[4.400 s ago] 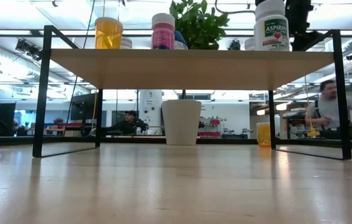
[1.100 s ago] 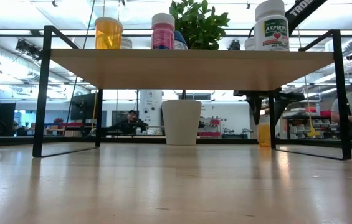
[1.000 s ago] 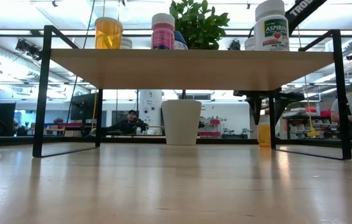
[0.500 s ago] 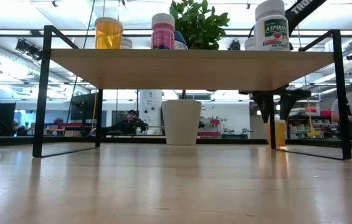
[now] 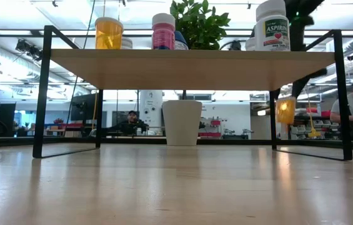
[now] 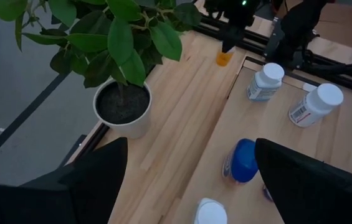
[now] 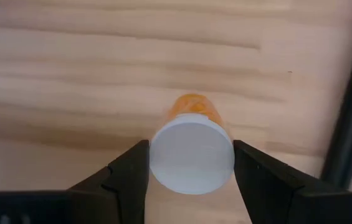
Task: Pick and place medicine bottles onto shelf by color
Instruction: Put the top orange pill bottle on the shelf
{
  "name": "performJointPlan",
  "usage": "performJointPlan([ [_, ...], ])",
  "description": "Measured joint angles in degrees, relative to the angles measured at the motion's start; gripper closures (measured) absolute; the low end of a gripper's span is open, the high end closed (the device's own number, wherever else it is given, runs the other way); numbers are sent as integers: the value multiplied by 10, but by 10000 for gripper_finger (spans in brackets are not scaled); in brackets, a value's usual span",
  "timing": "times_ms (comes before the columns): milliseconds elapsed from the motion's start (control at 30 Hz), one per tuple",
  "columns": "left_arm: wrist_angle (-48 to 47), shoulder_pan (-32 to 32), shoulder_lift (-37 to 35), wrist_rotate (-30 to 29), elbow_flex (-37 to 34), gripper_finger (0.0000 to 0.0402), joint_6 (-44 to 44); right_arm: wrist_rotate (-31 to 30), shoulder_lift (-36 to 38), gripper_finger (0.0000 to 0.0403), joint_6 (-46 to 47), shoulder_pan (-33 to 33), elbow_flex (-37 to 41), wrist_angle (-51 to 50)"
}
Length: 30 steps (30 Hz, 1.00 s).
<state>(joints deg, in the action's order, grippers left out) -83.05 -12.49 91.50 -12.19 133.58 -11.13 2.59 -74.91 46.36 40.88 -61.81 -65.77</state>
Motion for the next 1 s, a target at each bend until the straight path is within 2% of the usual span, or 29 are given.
performJointPlan([
  [100, 0, 0, 0, 0, 0, 47, 4, -8, 6, 184, -11, -12, -44, -40],
  [367, 0, 0, 0, 0, 0, 47, 11, -61, 3, 184, -20, -37, -227, -127],
  [533, 0, 0, 0, 0, 0, 47, 13, -67, 3, 184, -20, -52, -294, -171],
  [800, 0, 0, 0, 0, 0, 47, 13, -60, 2, 184, -31, -142, -365, -145],
  [1000, 0, 0, 0, 0, 0, 47, 15, -51, -29, 184, -63, -218, -422, -123],
])
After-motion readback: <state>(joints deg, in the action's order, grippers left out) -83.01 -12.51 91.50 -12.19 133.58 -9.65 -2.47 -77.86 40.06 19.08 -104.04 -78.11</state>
